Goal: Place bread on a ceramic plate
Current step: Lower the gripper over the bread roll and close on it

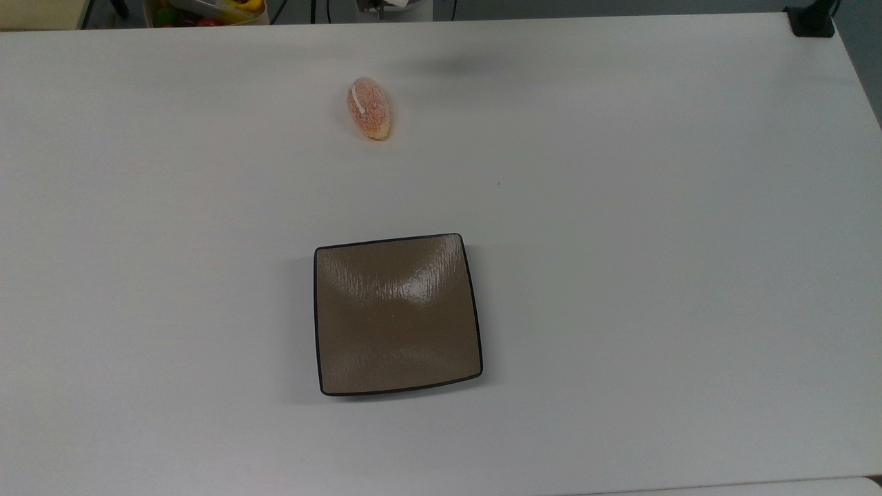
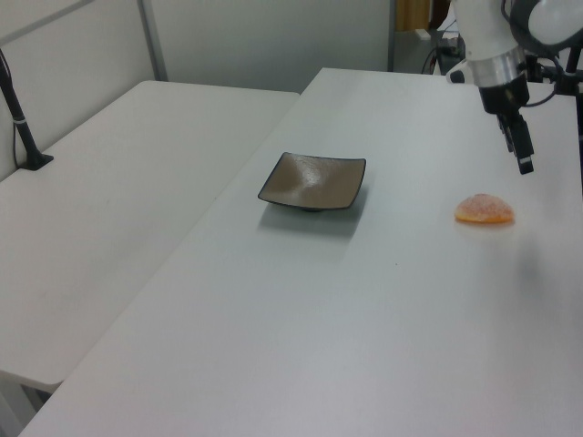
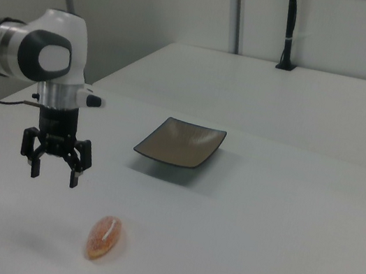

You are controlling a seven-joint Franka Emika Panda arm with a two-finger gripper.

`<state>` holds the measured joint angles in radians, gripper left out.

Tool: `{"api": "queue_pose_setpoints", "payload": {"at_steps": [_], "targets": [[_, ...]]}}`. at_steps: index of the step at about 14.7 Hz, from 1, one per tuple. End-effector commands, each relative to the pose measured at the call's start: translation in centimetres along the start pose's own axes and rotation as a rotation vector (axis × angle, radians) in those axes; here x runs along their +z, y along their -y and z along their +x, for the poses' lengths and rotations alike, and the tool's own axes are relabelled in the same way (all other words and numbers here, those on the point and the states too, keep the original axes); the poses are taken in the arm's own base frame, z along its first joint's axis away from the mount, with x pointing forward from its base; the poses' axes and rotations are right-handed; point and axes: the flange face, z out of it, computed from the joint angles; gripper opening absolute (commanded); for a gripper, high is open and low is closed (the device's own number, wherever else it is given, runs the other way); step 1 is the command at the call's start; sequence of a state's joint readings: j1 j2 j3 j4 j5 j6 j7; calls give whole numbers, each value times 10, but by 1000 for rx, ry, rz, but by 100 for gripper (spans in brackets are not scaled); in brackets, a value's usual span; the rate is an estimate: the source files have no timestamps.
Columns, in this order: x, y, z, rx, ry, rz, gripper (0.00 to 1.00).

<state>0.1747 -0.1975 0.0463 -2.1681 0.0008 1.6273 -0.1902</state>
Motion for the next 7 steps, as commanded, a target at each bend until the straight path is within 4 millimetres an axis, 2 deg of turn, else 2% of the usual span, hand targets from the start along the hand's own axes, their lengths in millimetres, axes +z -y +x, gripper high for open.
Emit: {"api": "queue_pose_setpoints", "payload": {"at_steps": [1, 7], "targets": [[35, -7, -3, -35, -26, -17, 100], [74, -22, 3, -25, -88, -41, 100]]}}
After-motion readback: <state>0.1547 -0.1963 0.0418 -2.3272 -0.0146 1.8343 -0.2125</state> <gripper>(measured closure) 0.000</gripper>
